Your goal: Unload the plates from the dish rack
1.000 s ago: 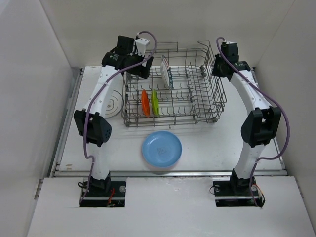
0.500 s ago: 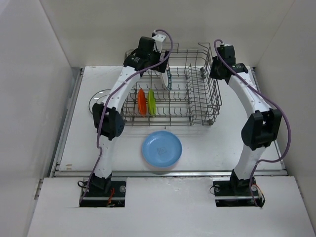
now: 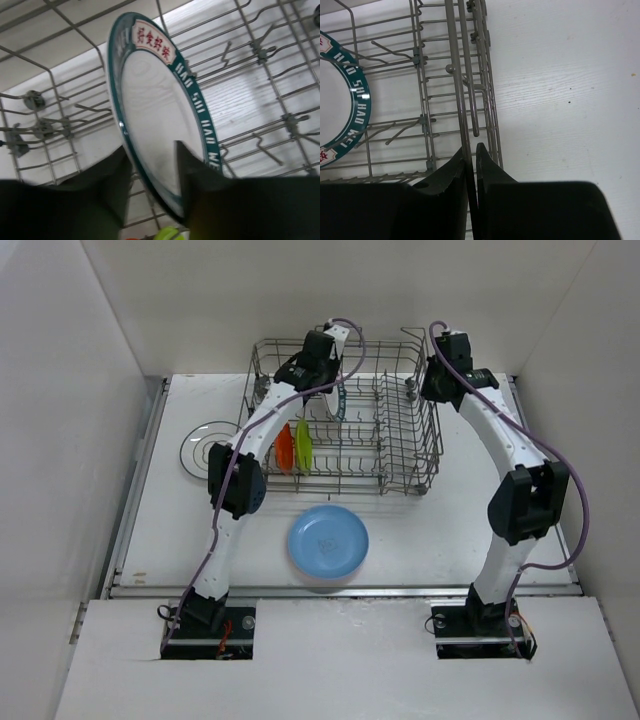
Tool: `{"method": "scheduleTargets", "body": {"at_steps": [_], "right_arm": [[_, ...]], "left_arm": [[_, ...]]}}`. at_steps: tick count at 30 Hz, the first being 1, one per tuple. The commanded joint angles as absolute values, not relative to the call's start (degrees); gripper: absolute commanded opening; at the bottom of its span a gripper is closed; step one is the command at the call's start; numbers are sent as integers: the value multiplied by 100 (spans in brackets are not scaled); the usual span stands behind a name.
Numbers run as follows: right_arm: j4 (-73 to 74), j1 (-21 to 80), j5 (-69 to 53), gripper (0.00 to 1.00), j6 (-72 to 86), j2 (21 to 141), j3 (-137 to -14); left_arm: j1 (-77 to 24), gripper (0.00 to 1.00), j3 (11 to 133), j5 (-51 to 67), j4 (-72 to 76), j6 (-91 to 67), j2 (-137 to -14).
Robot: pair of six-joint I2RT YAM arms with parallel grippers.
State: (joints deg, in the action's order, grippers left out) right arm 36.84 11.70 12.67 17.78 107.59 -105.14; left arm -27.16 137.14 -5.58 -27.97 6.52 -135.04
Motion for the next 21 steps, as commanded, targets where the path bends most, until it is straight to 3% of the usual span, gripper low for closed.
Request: {"method": "scheduleTargets", "body": {"at_steps": [1,4,5,21], "right_arm": [[3771,1336,1423,7,2048,10538,-10380],[3771,1336,1476,7,2048,10538,-10380],[3771,1336,1477,7,2048,10538,-10380],[3656,1205,2171,4,1477,10924,-11091]], "left_arm": [[-2689,22,14132,-659,-2777,633,-13456],[-2689,2,14273,-887,-2830,571,-13456],[-2689,0,14360,-888,-2830,571,-13456],[-2689,0,15450,-1098,-3023,352,-12420]]}}
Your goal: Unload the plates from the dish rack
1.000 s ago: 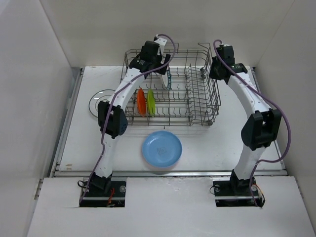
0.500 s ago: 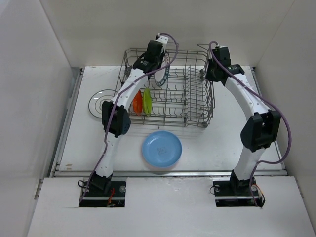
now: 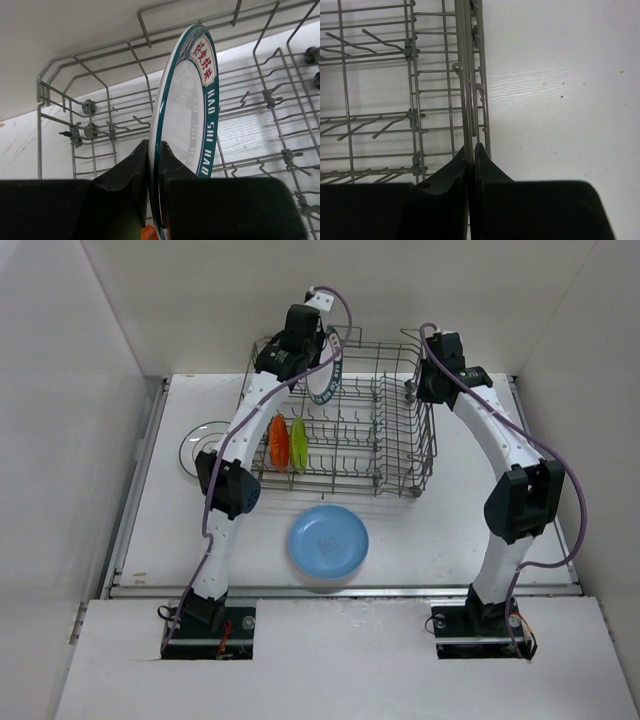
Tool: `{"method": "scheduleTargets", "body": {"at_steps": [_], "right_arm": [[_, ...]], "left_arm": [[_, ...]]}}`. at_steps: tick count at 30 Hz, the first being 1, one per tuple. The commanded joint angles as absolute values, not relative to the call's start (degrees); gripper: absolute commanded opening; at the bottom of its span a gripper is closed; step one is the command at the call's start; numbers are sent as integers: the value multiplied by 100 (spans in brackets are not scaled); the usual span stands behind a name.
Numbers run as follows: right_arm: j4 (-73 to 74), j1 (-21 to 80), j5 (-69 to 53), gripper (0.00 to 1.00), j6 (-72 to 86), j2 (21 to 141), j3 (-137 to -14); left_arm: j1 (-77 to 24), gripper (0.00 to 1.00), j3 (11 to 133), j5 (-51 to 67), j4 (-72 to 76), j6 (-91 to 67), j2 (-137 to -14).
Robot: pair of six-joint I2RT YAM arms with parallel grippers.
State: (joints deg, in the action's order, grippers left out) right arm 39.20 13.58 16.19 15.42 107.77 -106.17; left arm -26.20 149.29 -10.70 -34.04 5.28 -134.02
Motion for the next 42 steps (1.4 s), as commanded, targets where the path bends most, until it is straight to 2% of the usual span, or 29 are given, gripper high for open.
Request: {"method": "scheduleTargets", "body": {"at_steps": [1,9,13,15,16,17,18,21,22,28,34,39,42], "right_arm": [[3656,1204,2171,4,1477,11029,-11292],[3656,1099,2065,4,1002,11399,-11865],[3543,1099,2180,5,880,11399,-11935],[3542,1099,2250,20,879,11513,-12118],[3542,1099,2250,31,827,11514,-12216],[3603,1099,2128,45,826,11575,-12321],[3664,1099,1927,65,826,11575,-12470],[3543,1186,1915,79,739,11444,-12472],[3490,1317,1994,81,686,11304,-12472],[3305,1897,2575,83,580,10882,-12288],[2919,2679,2093,83,580,10196,-11568],[2865,3514,1058,78,527,10178,-11276],[2865,3770,669,70,589,10432,-11206]], "left_arm": [[-2689,0,15451,-1099,-3023,352,-12349],[-2128,0,15399,-1151,-3594,115,-11602],[-1390,0,14697,-652,-3989,-96,-10936],[-784,0,14119,-379,-4226,-201,-10724],[-573,0,13924,-195,-4306,-202,-10627],[-136,0,13730,181,-4385,-280,-10443],[86,0,13537,367,-4499,-281,-10363],[928,0,12632,1044,-4500,-396,-10090],[1114,0,12177,1211,-4500,-396,-10090],[1775,0,10742,2170,-4061,-177,-10089],[1890,0,9554,2443,-3130,-290,-10177],[1890,0,9492,2391,-3059,-343,-10616],[1890,0,9545,2391,-3111,-343,-10863]]}}
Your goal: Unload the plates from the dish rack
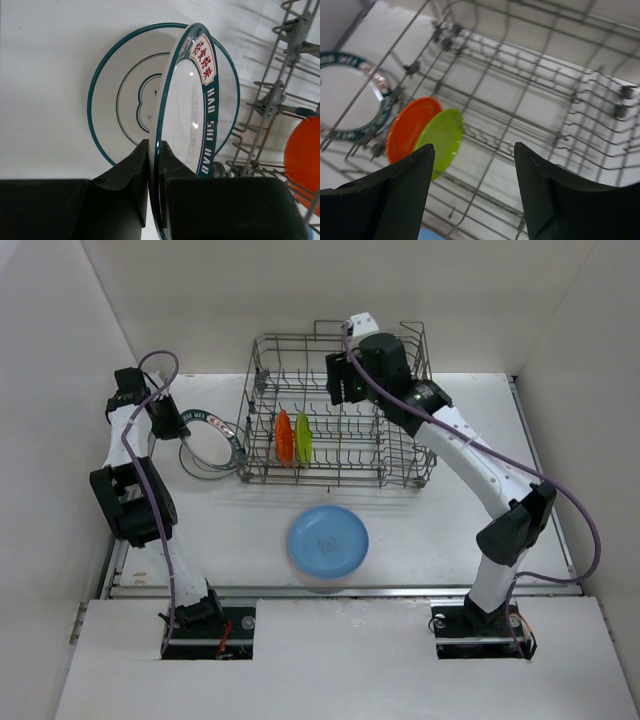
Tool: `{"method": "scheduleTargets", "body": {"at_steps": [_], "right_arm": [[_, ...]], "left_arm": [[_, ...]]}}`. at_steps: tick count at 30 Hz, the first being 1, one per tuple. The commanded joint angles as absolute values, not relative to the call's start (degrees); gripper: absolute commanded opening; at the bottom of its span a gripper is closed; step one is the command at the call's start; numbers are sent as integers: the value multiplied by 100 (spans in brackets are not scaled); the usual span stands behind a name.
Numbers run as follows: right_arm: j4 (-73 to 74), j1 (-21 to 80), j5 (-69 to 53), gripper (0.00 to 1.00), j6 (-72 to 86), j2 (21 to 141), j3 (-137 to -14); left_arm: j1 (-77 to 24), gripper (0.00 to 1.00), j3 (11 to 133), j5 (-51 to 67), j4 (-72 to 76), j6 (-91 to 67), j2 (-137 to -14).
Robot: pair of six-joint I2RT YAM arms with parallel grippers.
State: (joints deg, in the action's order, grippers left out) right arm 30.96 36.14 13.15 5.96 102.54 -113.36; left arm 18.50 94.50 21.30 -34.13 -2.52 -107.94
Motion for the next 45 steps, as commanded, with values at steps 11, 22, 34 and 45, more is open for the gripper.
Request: {"method": "scheduleTargets", "body": {"at_steps": [11,22,34,45], "right_arm": [[2873,3998,-369,61,1370,11232,-11390],[3199,4113,-369,60,1731,11979,-11873],[3313,4166,-501,51,1969,12366,-12234],[3375,4166,-299,0,1969,12332,-12410]], "left_arm": [[1890,41,9193,2206,-3076,87,-11312],[1890,70,9571,1836,-3876,720,-11856],[1767,85,9510,1846,-3973,976,-11032],[1767,86,9457,1644,-4104,914,-10293]]}}
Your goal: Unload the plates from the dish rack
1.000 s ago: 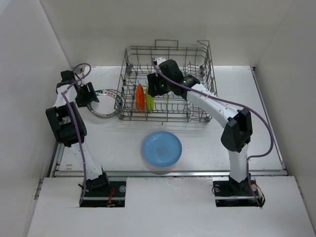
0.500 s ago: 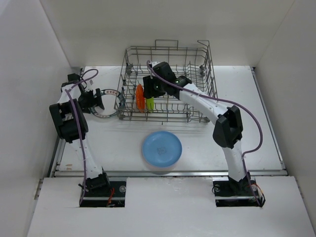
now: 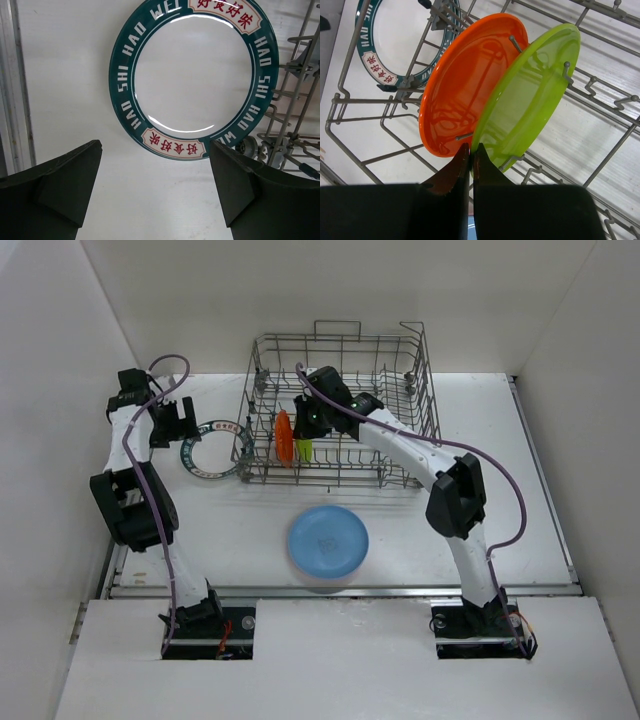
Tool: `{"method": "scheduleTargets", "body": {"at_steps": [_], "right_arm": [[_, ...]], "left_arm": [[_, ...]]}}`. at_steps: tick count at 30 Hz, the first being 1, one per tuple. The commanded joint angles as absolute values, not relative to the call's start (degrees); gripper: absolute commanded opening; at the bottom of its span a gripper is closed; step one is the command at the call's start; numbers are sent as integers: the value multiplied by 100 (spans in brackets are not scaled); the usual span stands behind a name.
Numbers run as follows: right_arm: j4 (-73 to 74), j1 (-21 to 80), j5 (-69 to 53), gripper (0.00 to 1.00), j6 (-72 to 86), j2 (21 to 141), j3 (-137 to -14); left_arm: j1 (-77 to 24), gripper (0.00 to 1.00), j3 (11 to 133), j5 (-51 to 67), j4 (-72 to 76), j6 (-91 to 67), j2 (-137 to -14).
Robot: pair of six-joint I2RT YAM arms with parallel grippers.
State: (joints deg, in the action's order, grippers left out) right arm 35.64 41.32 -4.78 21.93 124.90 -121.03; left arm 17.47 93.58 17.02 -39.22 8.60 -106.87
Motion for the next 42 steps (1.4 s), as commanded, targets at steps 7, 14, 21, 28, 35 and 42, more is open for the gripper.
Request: {"method": "scheduleTargets", "body": {"at_steps": [7,14,21,28,35,42], "right_arm": [[3323,4219,359,0,1565,11813,-12410],[2805,4219,756,0,1318,11128,-12103],[2470,4219,633,0,1266,11048,-11979],[2470,4385,439,0,977,10846,-12085],[2942,5615,141,0,-43,10634,-11646],[3770,6775,589,0,-676,11240,-11646]], "left_arm": [[1767,86,9290,1644,-4228,914,-10020],[1767,86,9080,1538,-4175,914,-9853],[1767,86,9026,1538,-4175,914,-9747],[1819,86,8921,1424,-4175,967,-9572],[2003,86,9149,1021,-4377,853,-9510],[2618,88,9545,1255,-4632,361,-9273]]}}
